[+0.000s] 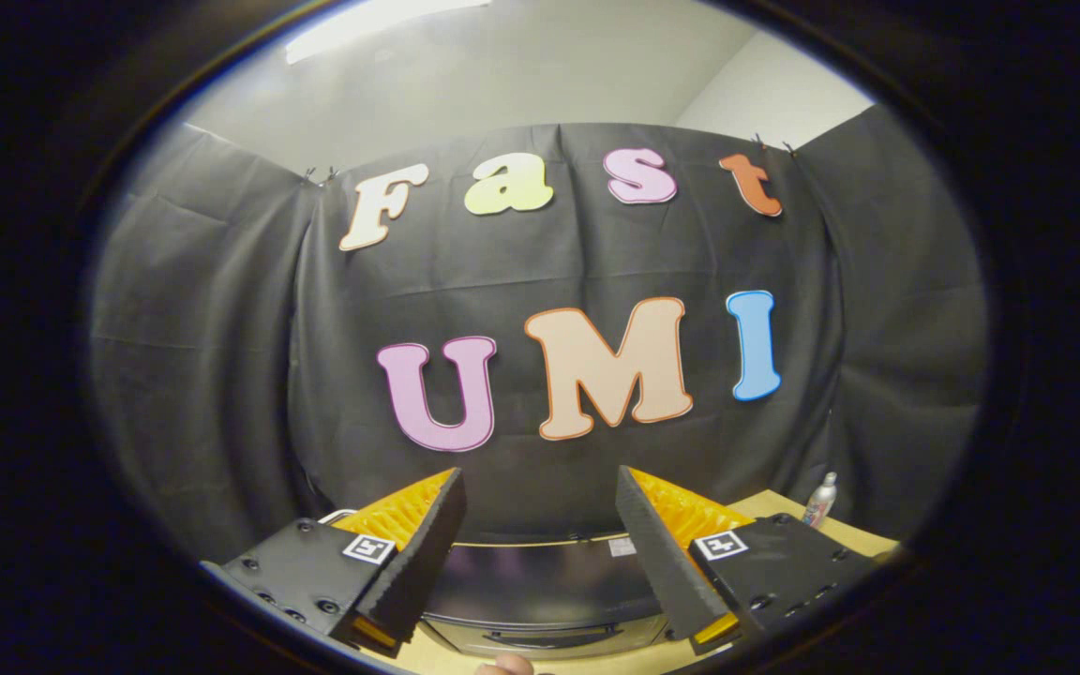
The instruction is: Open the toaster oven, put the food inside, and close the toaster oven door.
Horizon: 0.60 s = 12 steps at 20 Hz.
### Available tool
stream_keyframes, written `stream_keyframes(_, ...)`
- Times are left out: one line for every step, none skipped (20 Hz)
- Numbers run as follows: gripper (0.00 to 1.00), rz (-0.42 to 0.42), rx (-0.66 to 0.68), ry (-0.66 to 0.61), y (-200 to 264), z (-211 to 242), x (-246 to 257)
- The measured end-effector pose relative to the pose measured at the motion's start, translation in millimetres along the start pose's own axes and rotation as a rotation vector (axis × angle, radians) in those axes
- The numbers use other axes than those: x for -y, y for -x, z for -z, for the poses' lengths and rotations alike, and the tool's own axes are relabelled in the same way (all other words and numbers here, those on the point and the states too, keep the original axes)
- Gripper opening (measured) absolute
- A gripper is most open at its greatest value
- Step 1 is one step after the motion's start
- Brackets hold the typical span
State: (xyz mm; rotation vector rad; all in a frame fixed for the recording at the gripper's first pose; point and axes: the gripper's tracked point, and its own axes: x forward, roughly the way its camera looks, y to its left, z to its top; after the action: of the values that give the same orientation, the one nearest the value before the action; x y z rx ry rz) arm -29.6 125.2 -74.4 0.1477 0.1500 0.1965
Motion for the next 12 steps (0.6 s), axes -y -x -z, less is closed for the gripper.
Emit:
stream_keyframes(0.99, -0.003, 0.002, -0.002, -0.8, 1.2, -0.5)
stream_keyframes(0.99, -0.004, 0.003, -0.003, -1.5, 2.7, -0.4)
stream_keyframes(0.99, -0.004, 0.003, -0.004, -1.3, 3.5, 0.2)
stream_keyframes(0.99, -0.002, 0.003, -0.004, -1.0, 5.1, 0.8)
stream_keyframes(0.99, 0.0, 0.001, -0.003, -0.9, 5.6, 0.9)
stream_keyframes(0.99, 0.001, -0.002, -0.002, -1.2, 8.0, 0.8)
stream_keyframes(0.99, 0.002, -0.005, -0.001, -1.4, 9.8, 0.6)
stream_keyframes(0.99, 0.001, -0.011, 0.0, -1.5, 12.8, 0.1)
stream_keyframes(0.99, 0.002, -0.014, 0.002, -1.6, 14.1, -0.3)
stream_keyframes(0.99, 0.002, -0.018, 0.003, -1.2, 16.8, -0.7)
stream_keyframes(0.99, 0.001, -0.022, 0.002, -1.0, 18.4, -1.2)
stream_keyframes(0.99, 0.0, -0.027, 0.0, -1.8, 21.2, -1.6)
